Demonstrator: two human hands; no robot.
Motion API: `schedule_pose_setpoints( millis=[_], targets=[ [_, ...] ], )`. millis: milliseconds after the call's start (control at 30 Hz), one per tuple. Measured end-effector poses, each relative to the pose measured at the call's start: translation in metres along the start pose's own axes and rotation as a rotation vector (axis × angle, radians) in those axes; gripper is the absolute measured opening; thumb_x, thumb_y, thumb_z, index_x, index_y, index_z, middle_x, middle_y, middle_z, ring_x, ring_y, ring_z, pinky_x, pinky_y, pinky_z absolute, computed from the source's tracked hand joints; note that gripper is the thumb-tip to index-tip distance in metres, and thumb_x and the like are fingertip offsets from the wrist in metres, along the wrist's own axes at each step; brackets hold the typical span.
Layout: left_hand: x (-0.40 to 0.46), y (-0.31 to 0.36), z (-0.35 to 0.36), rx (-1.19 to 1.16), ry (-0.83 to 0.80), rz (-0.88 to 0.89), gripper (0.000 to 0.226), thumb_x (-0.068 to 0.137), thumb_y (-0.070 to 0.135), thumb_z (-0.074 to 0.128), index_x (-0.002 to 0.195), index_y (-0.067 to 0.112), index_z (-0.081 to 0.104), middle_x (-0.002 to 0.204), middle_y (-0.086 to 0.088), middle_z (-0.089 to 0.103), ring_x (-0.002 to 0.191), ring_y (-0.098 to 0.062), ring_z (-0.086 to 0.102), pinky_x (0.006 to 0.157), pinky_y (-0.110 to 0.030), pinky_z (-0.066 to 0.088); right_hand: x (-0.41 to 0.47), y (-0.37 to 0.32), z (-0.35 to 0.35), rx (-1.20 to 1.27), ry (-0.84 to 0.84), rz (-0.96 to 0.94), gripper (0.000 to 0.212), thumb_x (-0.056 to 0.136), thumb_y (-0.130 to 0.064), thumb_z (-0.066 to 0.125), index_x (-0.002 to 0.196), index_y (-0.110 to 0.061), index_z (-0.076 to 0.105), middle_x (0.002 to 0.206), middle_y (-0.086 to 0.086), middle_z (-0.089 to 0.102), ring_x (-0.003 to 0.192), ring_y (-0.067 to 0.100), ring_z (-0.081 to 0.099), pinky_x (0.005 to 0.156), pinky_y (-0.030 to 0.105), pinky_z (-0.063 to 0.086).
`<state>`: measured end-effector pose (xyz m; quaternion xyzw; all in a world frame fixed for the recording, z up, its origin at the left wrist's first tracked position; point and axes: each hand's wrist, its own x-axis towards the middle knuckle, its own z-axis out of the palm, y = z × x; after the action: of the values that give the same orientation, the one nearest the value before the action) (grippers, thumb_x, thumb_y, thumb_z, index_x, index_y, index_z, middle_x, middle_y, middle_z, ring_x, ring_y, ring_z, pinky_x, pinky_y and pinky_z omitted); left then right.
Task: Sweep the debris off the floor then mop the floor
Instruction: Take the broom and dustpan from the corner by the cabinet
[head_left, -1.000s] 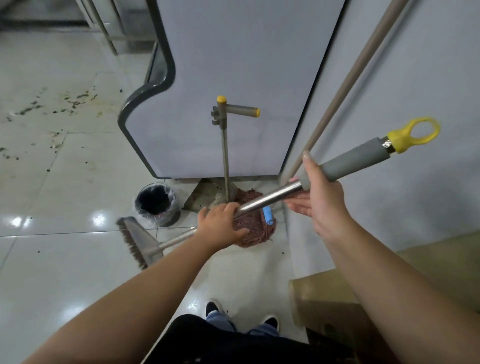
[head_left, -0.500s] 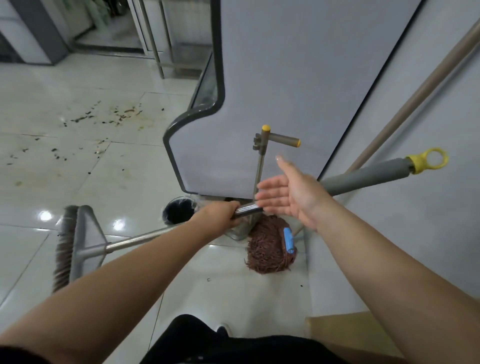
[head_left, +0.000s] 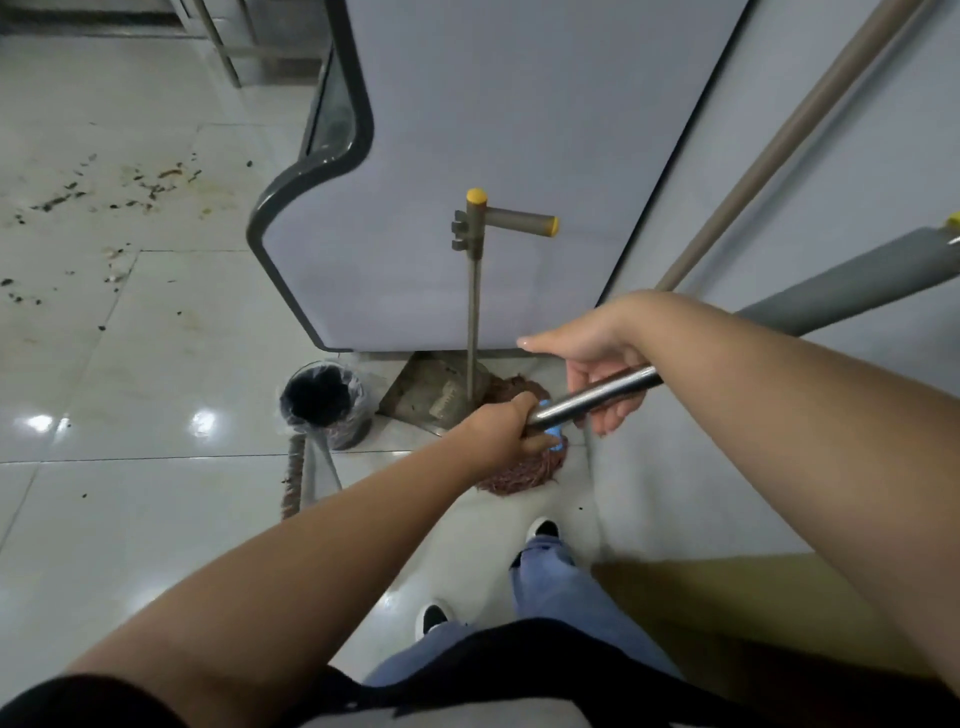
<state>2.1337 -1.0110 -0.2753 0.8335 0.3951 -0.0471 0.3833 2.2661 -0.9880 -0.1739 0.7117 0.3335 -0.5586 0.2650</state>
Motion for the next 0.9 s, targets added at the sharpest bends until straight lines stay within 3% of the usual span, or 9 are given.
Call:
schedule_pose_setpoints(
  millis=[100, 233, 300, 367, 433, 500, 633, 733, 900],
  targets=[
    [0.028, 0.002, 0.0, -0.052, -0.101, -0.041, 0.038, 0.084, 0.037, 0.065, 0.109, 0.014, 0.049, 0.088, 0.001, 0.051, 0.083, -0.019, 0.052, 0.059, -0.022, 0.03, 0.022, 0.015, -0.02, -0.005, 0.003, -0.028, 0.098, 0.084, -0.078, 0.006, 0.082, 0.004, 0.061, 0.062, 0.015, 0.059, 0.044, 0.019, 0.051, 0.041, 0.012, 0.04],
    [0.071, -0.004, -0.014, -0.129, -0.252, -0.159, 0.039, 0.084, 0.031, 0.066, 0.121, 0.021, 0.056, 0.113, 0.001, 0.057, 0.102, -0.015, 0.052, 0.084, -0.026, 0.04, 0.04, 0.042, -0.063, -0.024, -0.014, -0.006, 0.088, 0.088, -0.074, 0.015, 0.084, 0.001, 0.062, 0.054, 0.011, 0.057, 0.034, 0.016, 0.049, 0.04, 0.012, 0.038],
    [0.091, -0.005, -0.023, -0.236, -0.254, -0.248, 0.03, 0.088, 0.032, 0.06, 0.117, 0.022, 0.06, 0.114, 0.002, 0.057, 0.106, -0.015, 0.051, 0.091, -0.028, 0.038, 0.044, 0.054, -0.088, -0.055, -0.029, 0.013, 0.086, 0.087, -0.074, 0.017, 0.081, -0.001, 0.062, 0.046, 0.008, 0.057, 0.033, 0.015, 0.048, 0.04, 0.012, 0.038],
    [0.107, -0.001, -0.034, -0.481, -0.138, -0.388, 0.02, 0.09, 0.032, 0.056, 0.107, 0.022, 0.062, 0.105, 0.004, 0.056, 0.098, -0.014, 0.05, 0.084, -0.028, 0.038, 0.048, 0.061, -0.111, -0.095, -0.045, 0.037, 0.086, 0.086, -0.075, 0.017, 0.08, -0.002, 0.063, 0.046, 0.007, 0.055, 0.035, 0.014, 0.047, 0.04, 0.012, 0.038],
    [0.121, 0.006, -0.049, -0.875, 0.041, -0.527, 0.014, 0.091, 0.029, 0.054, 0.099, 0.02, 0.06, 0.102, -0.001, 0.057, 0.087, -0.014, 0.05, 0.074, -0.028, 0.037, 0.049, 0.065, -0.128, -0.147, -0.05, 0.058, 0.085, 0.087, -0.074, 0.017, 0.081, -0.003, 0.063, 0.046, 0.006, 0.055, 0.036, 0.015, 0.047, 0.042, 0.013, 0.037],
    [0.136, 0.009, -0.063, -1.118, 0.156, -0.558, 0.03, 0.091, 0.036, 0.053, 0.112, 0.015, 0.056, 0.108, -0.004, 0.056, 0.095, -0.018, 0.05, 0.081, -0.031, 0.036, 0.05, 0.068, -0.14, -0.195, -0.046, 0.078, 0.082, 0.089, -0.071, 0.019, 0.079, -0.002, 0.063, 0.046, 0.007, 0.055, 0.036, 0.015, 0.047, 0.042, 0.013, 0.037],
    [0.167, 0.019, -0.091, -1.22, 0.266, -0.545, 0.066, 0.088, 0.054, 0.049, 0.134, 0.007, 0.041, 0.124, -0.009, 0.052, 0.118, -0.024, 0.047, 0.097, -0.037, 0.036, 0.05, 0.076, -0.153, -0.243, -0.015, 0.104, 0.075, 0.093, -0.064, 0.023, 0.084, 0.002, 0.058, 0.064, 0.012, 0.055, 0.045, 0.016, 0.048, 0.04, 0.013, 0.041],
    [0.187, 0.024, -0.103, -1.311, 0.295, -0.605, 0.077, 0.085, 0.06, 0.05, 0.137, 0.005, 0.036, 0.13, -0.011, 0.05, 0.124, -0.027, 0.045, 0.099, -0.039, 0.037, 0.049, 0.086, -0.159, -0.227, 0.032, 0.107, 0.068, 0.096, -0.058, 0.028, 0.079, 0.002, 0.055, 0.061, 0.012, 0.056, 0.035, 0.017, 0.05, 0.044, 0.018, 0.041],
    [0.215, 0.033, -0.11, -1.659, 0.338, -0.627, 0.057, 0.087, 0.057, 0.05, 0.12, 0.01, 0.048, 0.107, -0.005, 0.057, 0.109, -0.02, 0.052, 0.085, -0.034, 0.044, 0.05, 0.099, -0.165, -0.225, 0.14, 0.115, 0.067, 0.096, -0.057, 0.029, 0.076, 0.003, 0.05, 0.055, 0.015, 0.059, 0.024, 0.015, 0.051, 0.046, 0.019, 0.042]
  ],
)
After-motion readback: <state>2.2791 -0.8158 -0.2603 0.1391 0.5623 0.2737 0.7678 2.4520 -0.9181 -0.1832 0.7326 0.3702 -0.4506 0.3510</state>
